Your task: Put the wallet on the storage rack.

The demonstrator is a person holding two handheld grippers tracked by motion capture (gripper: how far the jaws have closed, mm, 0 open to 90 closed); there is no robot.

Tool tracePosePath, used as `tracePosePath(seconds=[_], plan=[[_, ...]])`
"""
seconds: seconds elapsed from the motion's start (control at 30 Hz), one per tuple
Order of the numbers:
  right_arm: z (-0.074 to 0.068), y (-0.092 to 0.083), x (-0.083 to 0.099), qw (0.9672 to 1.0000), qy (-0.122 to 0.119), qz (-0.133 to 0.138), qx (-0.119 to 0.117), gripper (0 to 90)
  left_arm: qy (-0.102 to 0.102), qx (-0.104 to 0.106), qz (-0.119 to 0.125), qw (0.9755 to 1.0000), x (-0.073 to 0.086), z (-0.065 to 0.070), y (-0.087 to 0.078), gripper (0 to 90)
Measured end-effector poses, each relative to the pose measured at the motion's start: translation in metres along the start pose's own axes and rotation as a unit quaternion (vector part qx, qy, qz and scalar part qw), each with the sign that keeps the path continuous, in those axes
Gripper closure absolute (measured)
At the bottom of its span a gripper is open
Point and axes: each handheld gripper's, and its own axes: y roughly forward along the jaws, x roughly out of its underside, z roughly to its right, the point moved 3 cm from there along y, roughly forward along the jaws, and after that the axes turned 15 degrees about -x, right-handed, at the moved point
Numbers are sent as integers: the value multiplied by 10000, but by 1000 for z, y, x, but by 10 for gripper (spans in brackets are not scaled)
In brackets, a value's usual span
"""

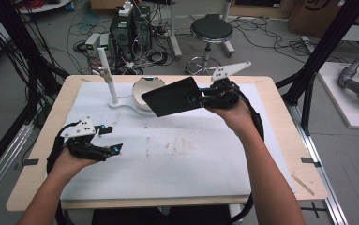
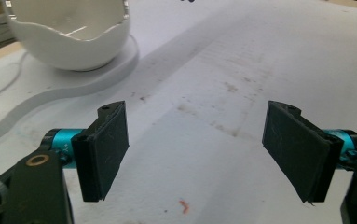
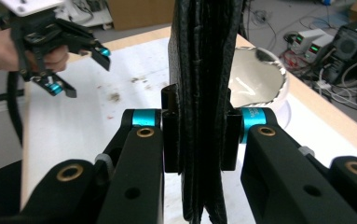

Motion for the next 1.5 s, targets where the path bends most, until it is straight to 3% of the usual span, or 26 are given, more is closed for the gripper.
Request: tracePosePath(seconds=[0.1,0.27,0.5,0.63,0.83,1.2,1.43,1.5], plan=[[10,5,-16,9999,-16,-101,79,772,-252,-112,117,9996,4,-2,4,225],[26,13,-40,9989,-14,-390,265,772,-35,-56,-33,10000,11,-1,11,222],[41,32,-64,9960,-69,-743,489,771,-228,-135,-25,9996,13,-10,6,222],[49,47,-72,9961,-56,-776,410,771,-239,-61,-55,9997,14,-10,7,222],[64,69,-72,9944,59,-967,425,771,-203,-27,-66,9998,15,-8,6,222],[94,98,-56,9873,391,-1415,605,770,-247,-12,-48,9997,16,-9,4,222],[107,114,-50,9872,619,-1380,499,768,-185,29,-78,9998,15,-7,6,222],[111,116,-50,9883,701,-1258,506,763,-183,40,-82,9998,15,-6,6,222]])
